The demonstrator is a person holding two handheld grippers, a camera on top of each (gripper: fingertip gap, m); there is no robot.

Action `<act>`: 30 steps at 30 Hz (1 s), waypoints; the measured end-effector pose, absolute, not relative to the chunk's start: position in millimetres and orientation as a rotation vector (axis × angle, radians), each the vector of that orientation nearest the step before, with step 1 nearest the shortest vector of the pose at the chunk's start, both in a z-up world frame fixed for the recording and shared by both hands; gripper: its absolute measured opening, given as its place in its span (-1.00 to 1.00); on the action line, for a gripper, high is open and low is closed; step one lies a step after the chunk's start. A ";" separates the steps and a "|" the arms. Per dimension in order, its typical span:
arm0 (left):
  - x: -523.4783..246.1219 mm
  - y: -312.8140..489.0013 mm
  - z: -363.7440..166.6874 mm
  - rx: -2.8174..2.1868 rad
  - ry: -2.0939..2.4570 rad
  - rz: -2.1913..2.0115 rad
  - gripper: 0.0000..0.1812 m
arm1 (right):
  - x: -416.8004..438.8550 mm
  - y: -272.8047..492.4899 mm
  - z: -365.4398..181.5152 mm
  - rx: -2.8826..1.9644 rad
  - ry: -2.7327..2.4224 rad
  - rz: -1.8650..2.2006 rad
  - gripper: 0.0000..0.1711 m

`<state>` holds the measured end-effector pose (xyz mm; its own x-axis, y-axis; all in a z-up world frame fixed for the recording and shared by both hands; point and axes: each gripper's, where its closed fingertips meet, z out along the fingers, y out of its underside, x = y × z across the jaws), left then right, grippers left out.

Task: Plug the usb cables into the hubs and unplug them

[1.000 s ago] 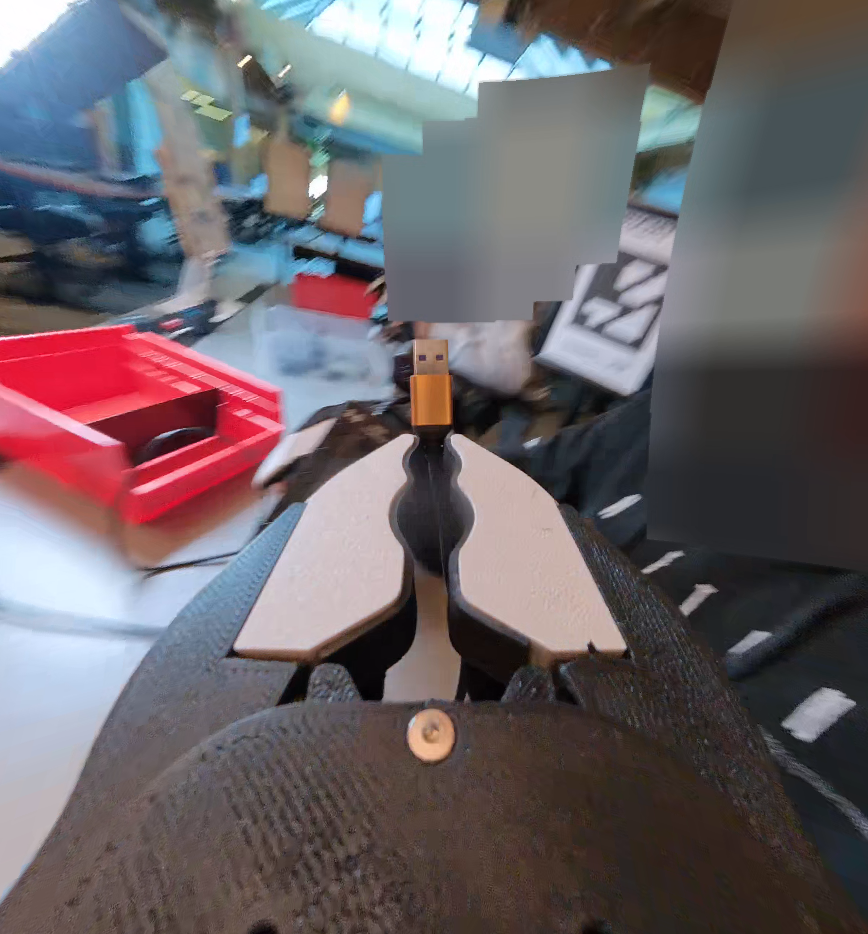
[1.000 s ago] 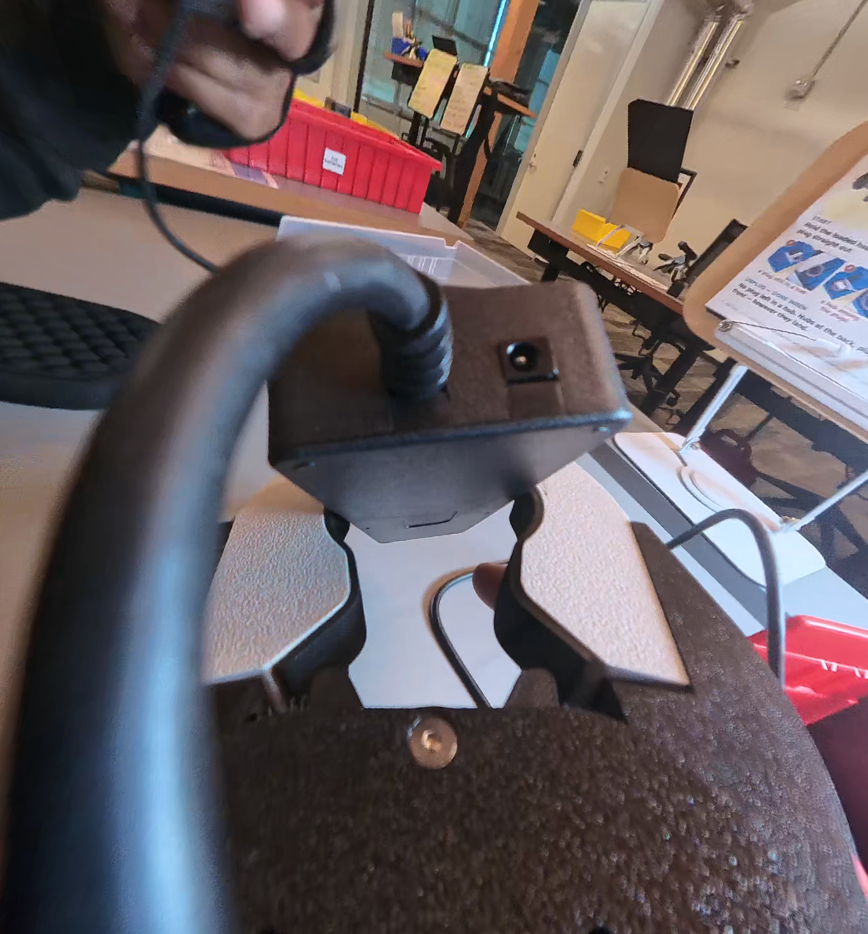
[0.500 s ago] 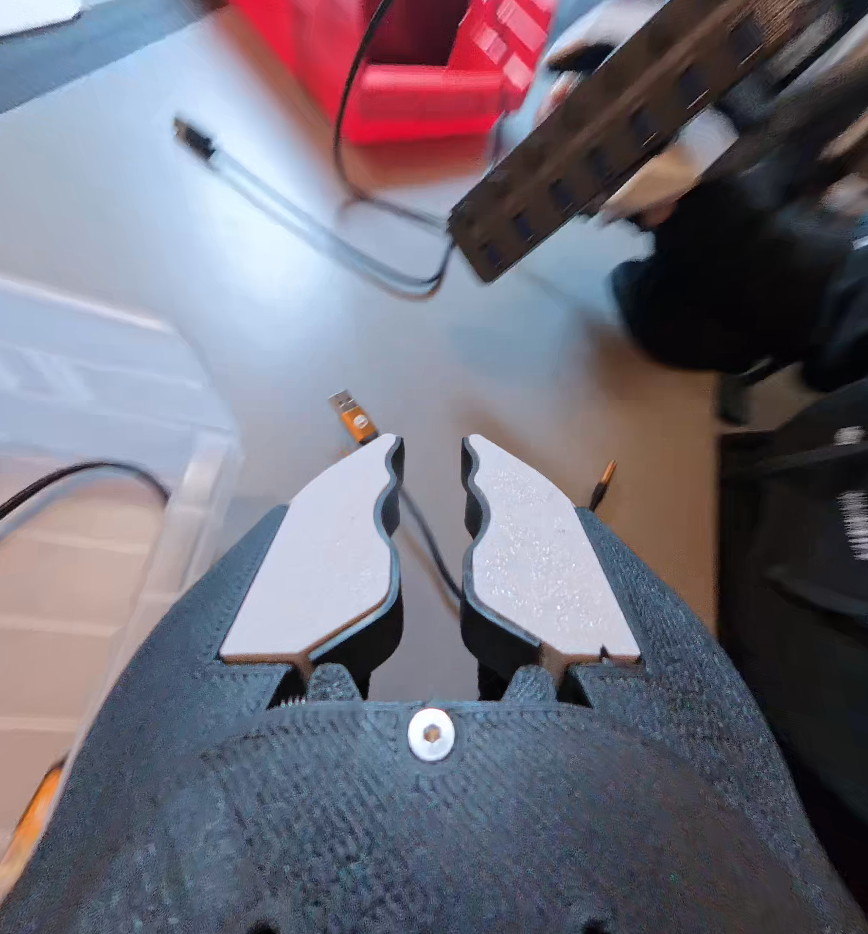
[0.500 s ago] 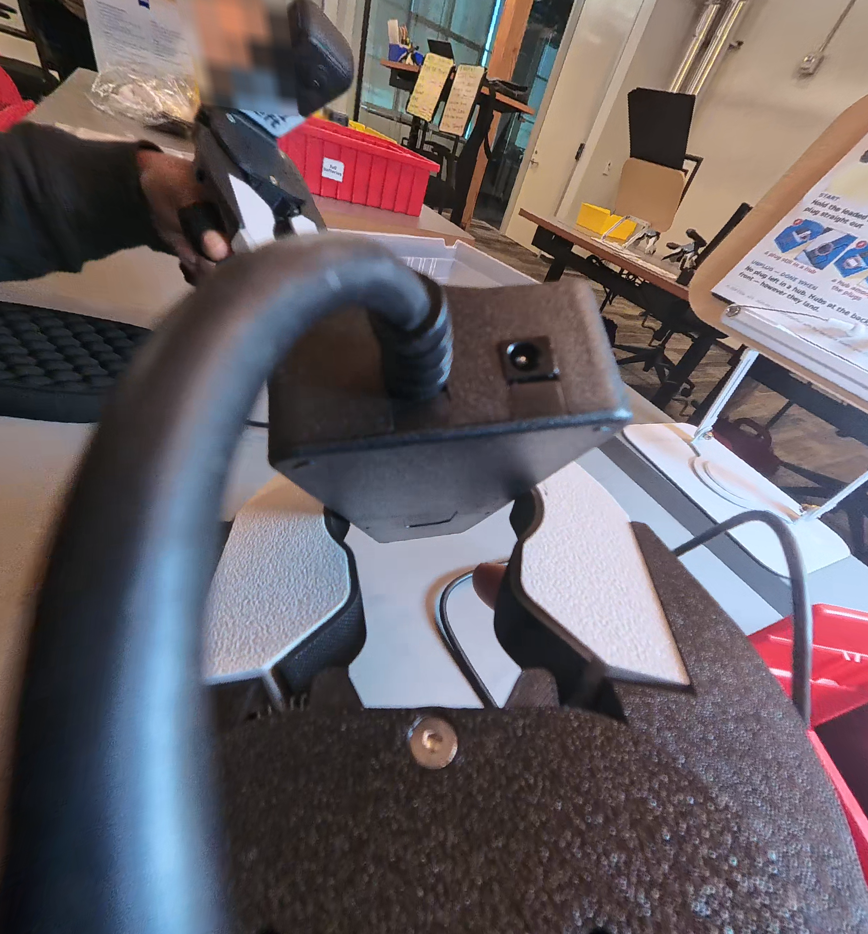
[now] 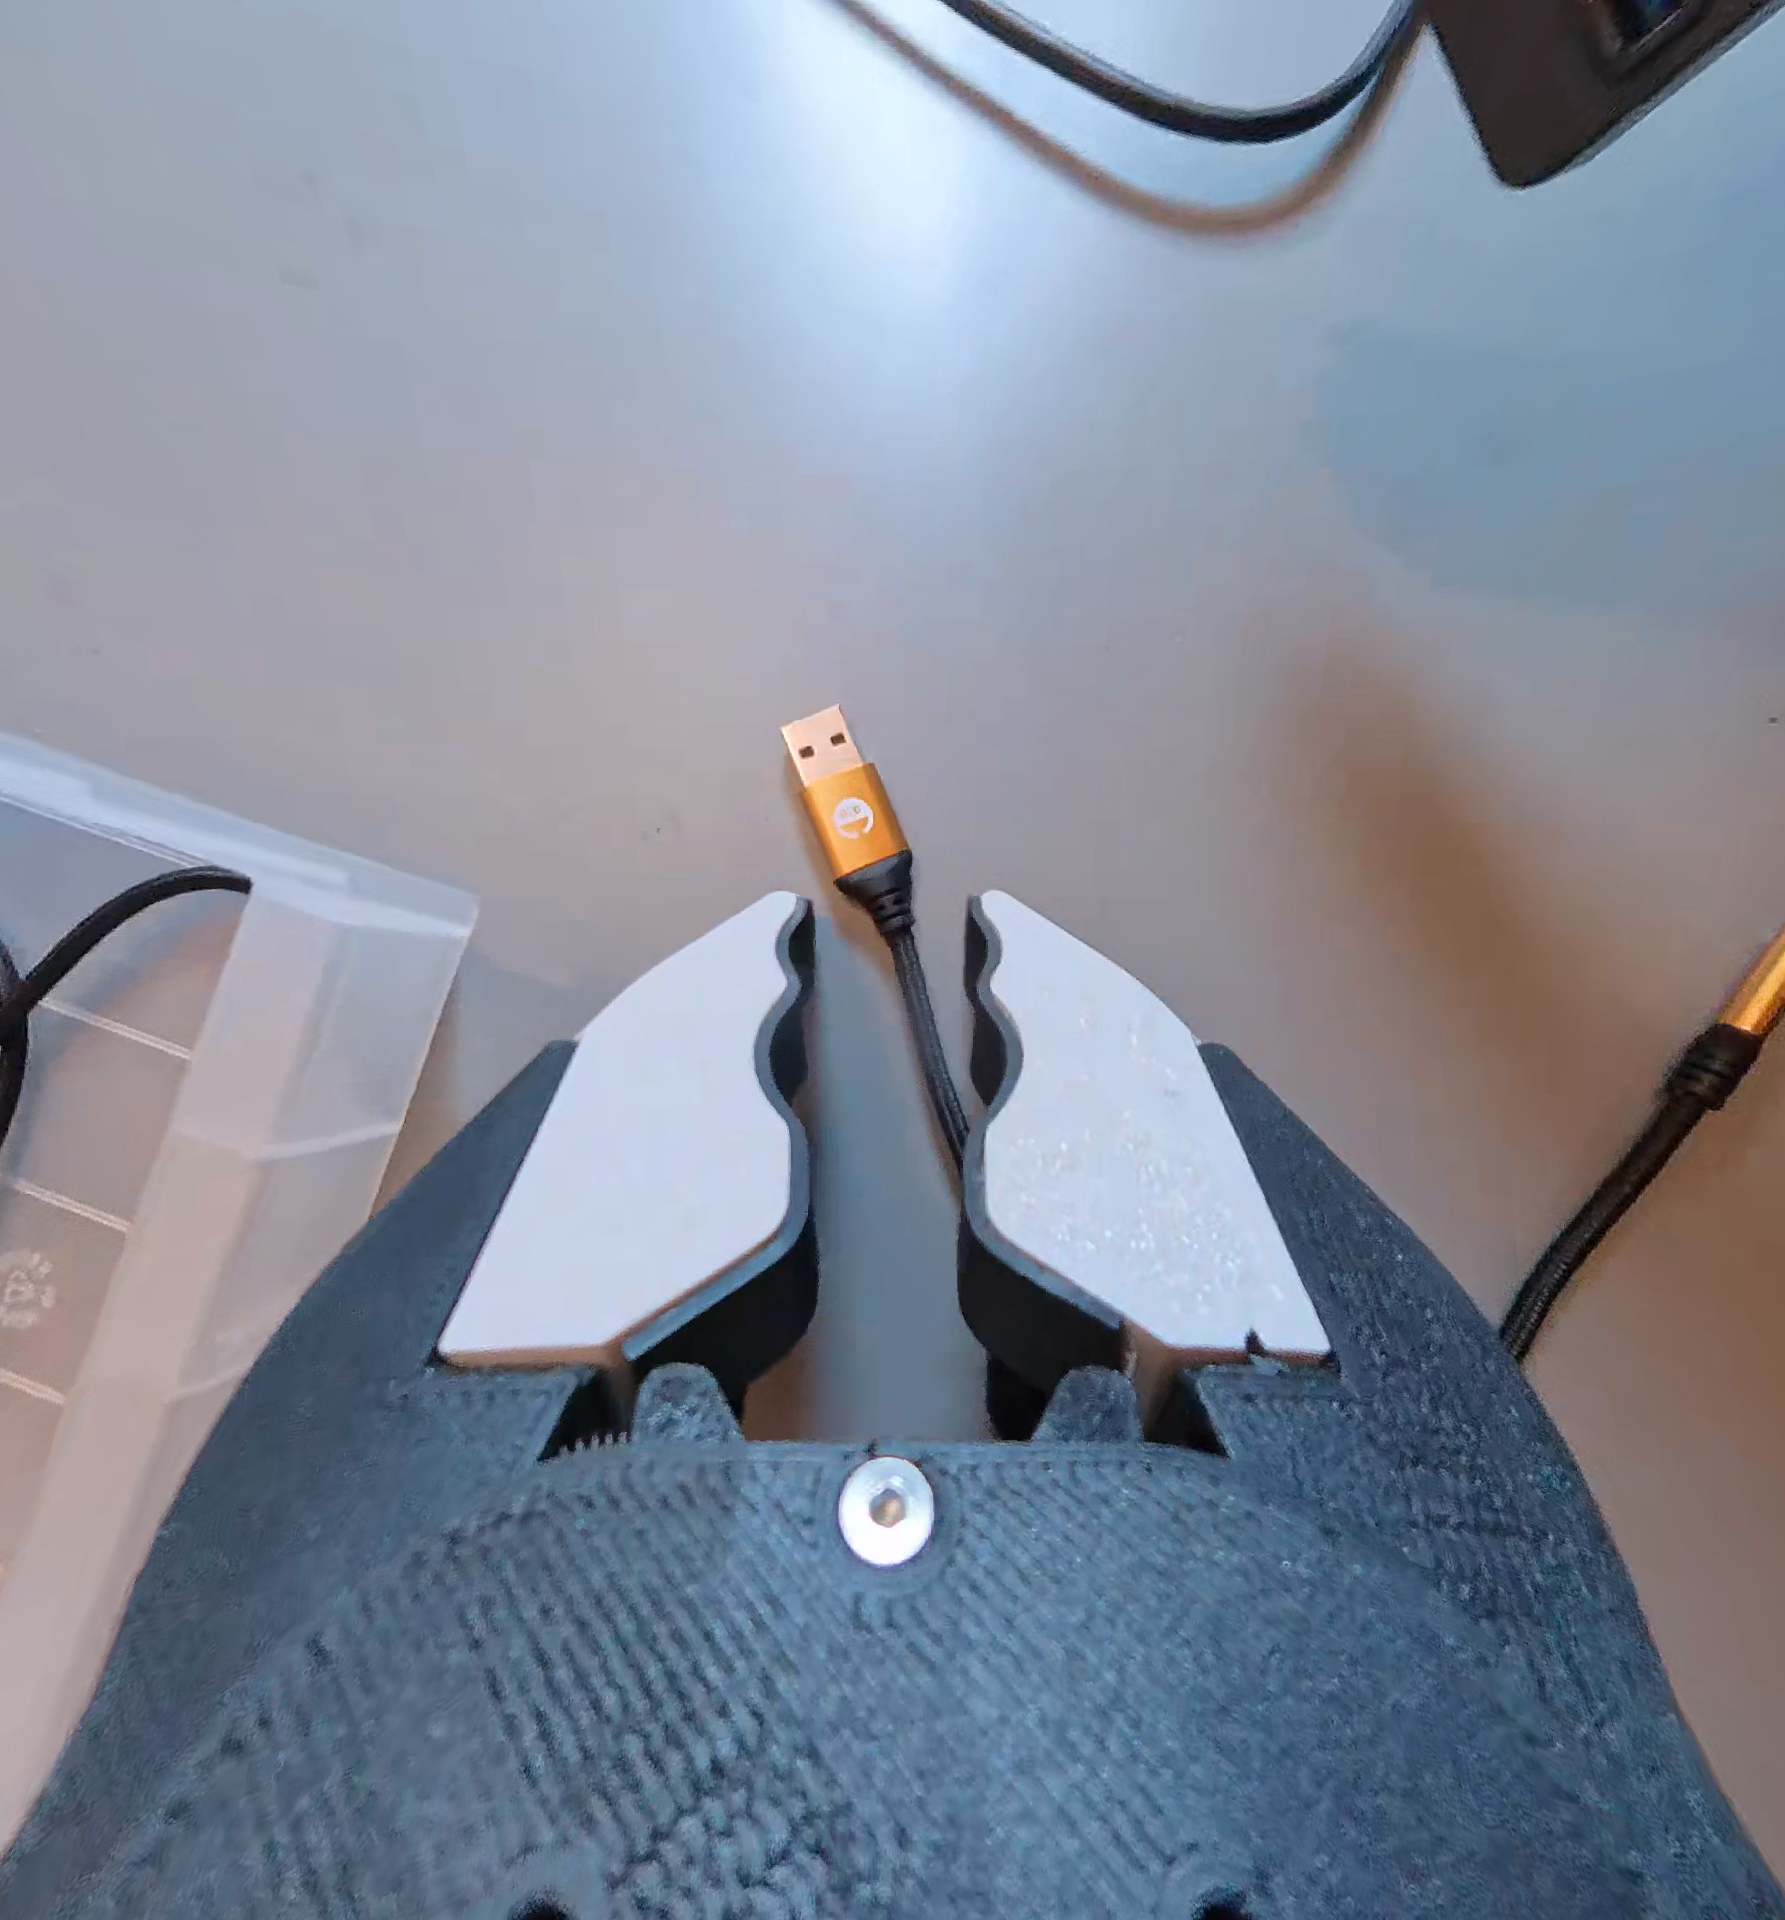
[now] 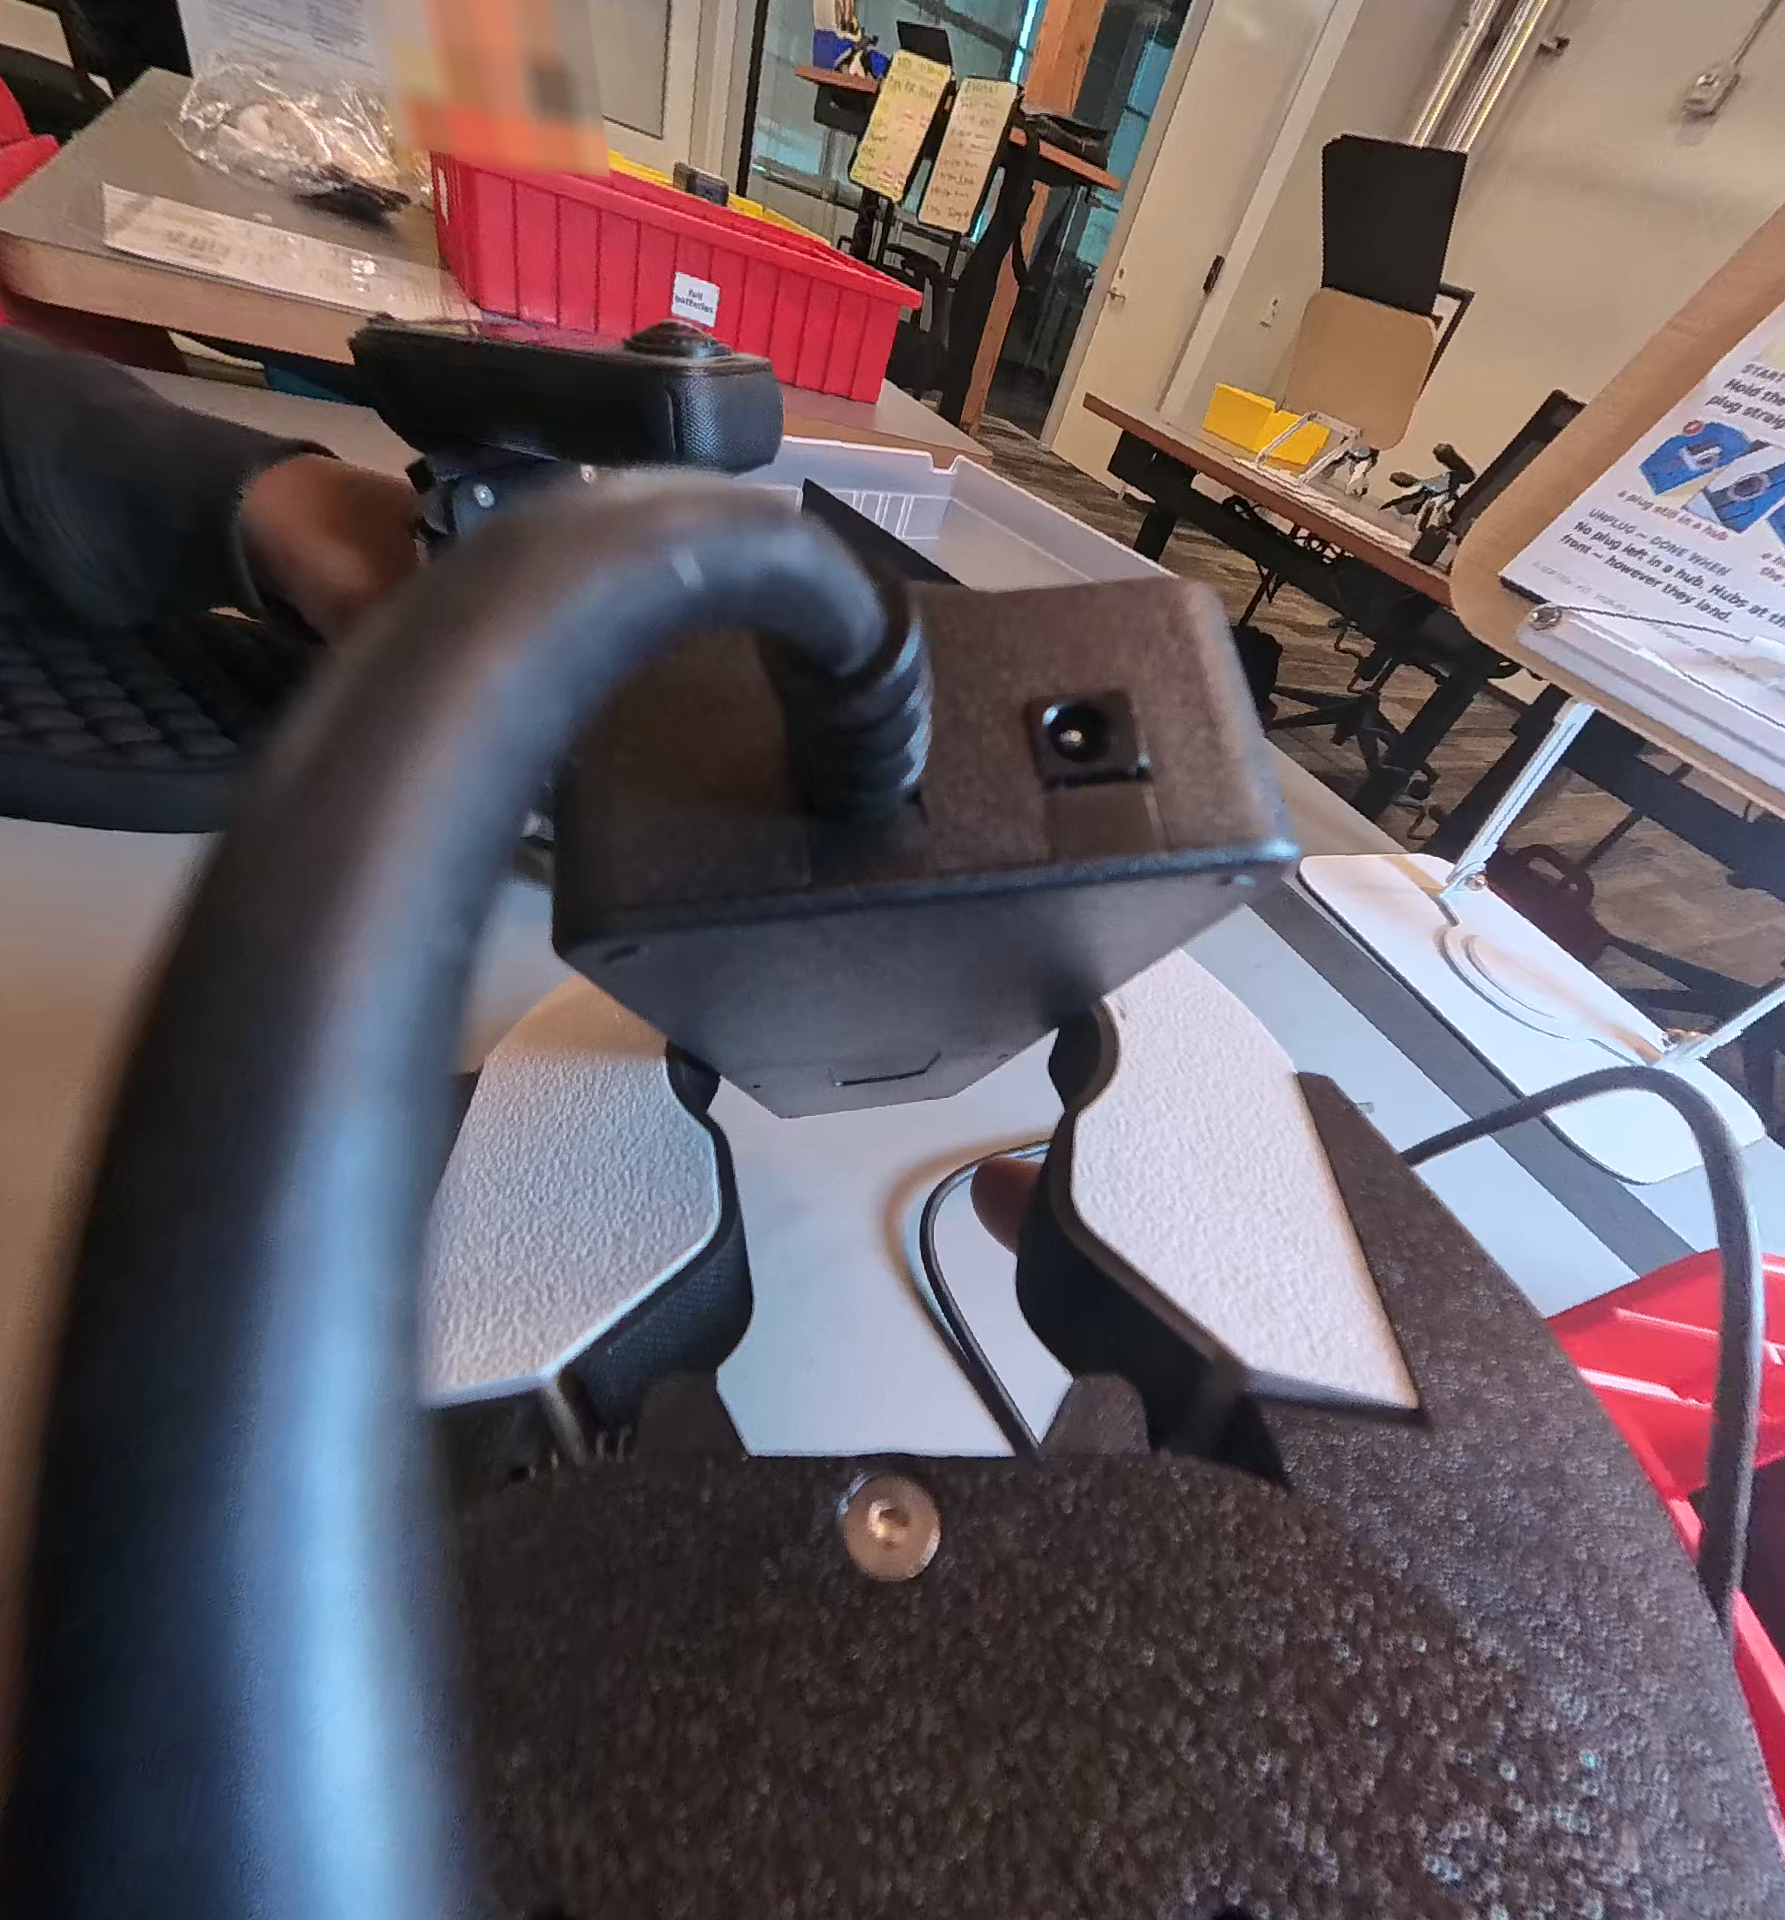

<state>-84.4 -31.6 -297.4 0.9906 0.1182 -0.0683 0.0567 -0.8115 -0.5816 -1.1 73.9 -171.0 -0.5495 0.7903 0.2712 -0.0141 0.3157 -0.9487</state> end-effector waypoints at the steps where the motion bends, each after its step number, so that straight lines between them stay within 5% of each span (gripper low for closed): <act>1: -85.3 -30.3 -297.4 -2.515 -0.117 0.144 -0.74 | -1.2 74.1 -170.9 -0.695 -1.811 1.318 -0.26; 8: -85.6 -25.8 -295.2 -2.530 0.054 0.157 -0.91 | 1.7 71.4 -171.9 -0.677 -1.824 1.344 -0.26; 18: 4.9 -4.7 -174.7 -2.463 0.533 -0.148 -0.92 | 20.5 48.6 -163.9 -0.542 -1.867 1.540 -0.26; 30: 25.6 14.1 -181.1 -2.617 0.778 -0.087 -0.92 | 22.2 40.1 -173.3 -0.520 -1.919 1.498 -0.26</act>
